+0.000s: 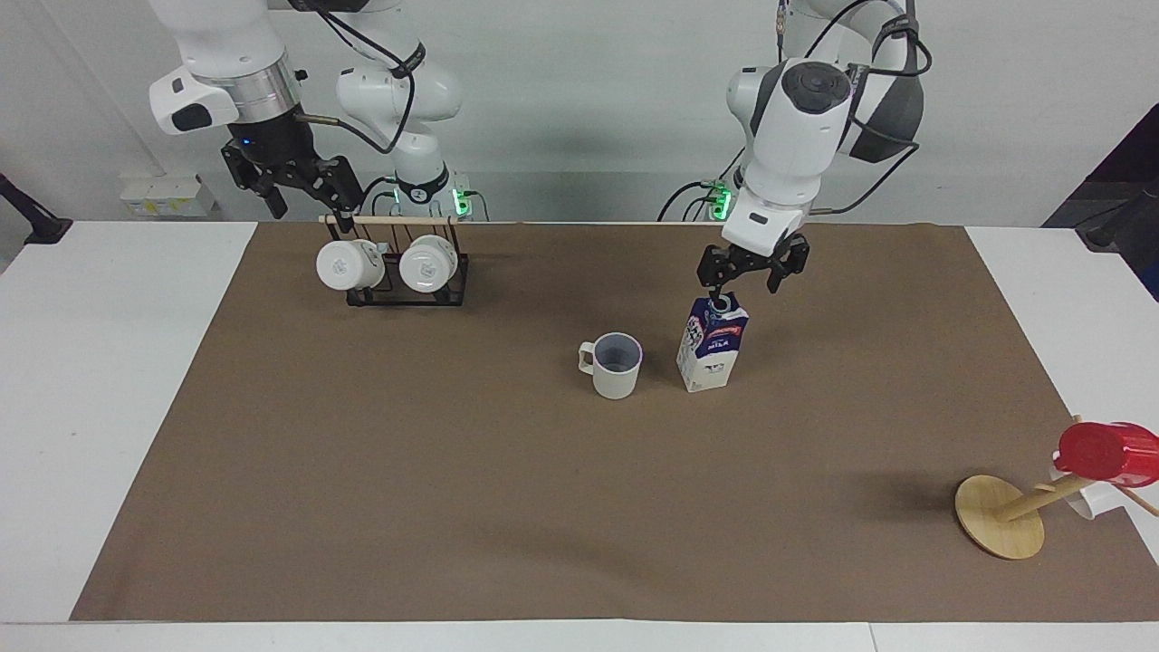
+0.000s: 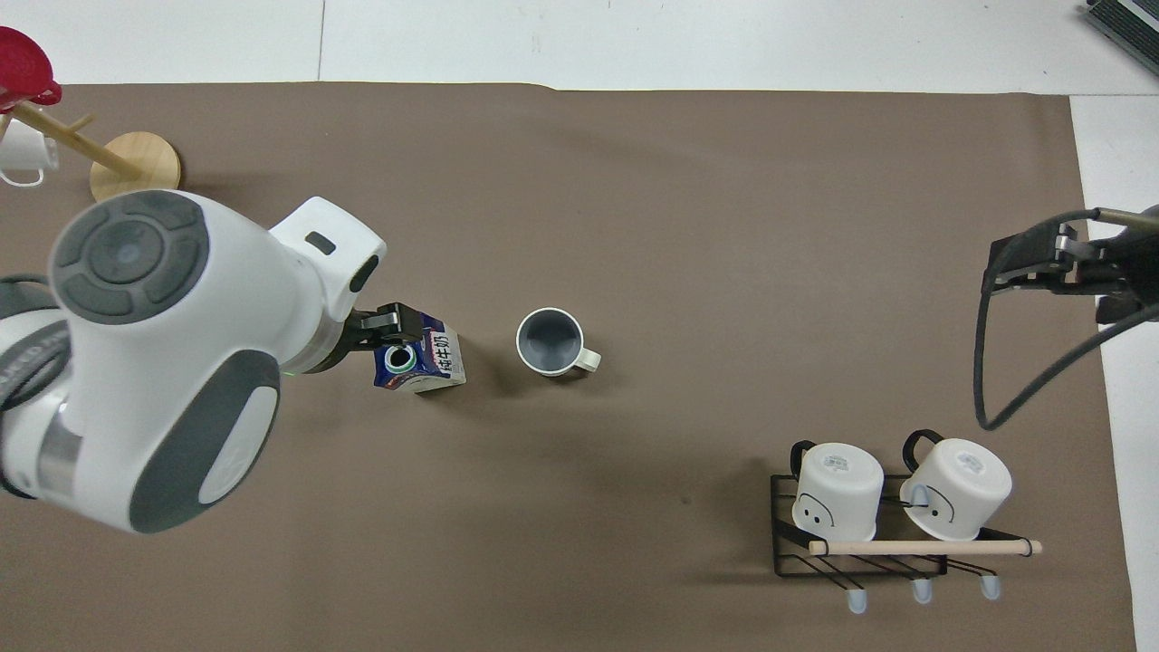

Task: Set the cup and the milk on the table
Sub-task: 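Open the left gripper and withdraw it from the carton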

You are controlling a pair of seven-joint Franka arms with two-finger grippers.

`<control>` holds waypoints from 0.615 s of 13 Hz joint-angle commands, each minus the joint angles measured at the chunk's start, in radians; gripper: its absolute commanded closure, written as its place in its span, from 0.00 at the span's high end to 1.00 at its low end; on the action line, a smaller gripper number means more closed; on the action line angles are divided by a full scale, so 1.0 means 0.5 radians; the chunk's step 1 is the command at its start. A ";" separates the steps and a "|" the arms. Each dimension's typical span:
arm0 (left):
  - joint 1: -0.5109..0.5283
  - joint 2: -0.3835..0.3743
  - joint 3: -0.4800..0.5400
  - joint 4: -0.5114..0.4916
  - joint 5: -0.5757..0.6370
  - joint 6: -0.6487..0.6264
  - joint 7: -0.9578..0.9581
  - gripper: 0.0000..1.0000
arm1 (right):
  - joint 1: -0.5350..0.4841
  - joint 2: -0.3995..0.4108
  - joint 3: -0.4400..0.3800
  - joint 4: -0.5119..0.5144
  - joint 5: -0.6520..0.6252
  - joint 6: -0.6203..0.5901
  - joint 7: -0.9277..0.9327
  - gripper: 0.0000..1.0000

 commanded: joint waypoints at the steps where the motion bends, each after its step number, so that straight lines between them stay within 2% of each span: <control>1: 0.137 -0.072 0.007 0.085 0.035 -0.209 0.227 1.00 | -0.026 -0.026 0.004 -0.023 0.038 -0.010 -0.033 1.00; 6: 0.490 -0.219 0.013 0.134 -0.008 -0.457 0.816 1.00 | -0.026 -0.026 0.001 -0.023 0.038 -0.019 -0.036 1.00; 8: 0.558 -0.235 0.013 0.186 -0.008 -0.546 0.937 1.00 | -0.035 -0.026 -0.005 -0.023 0.038 -0.004 -0.039 1.00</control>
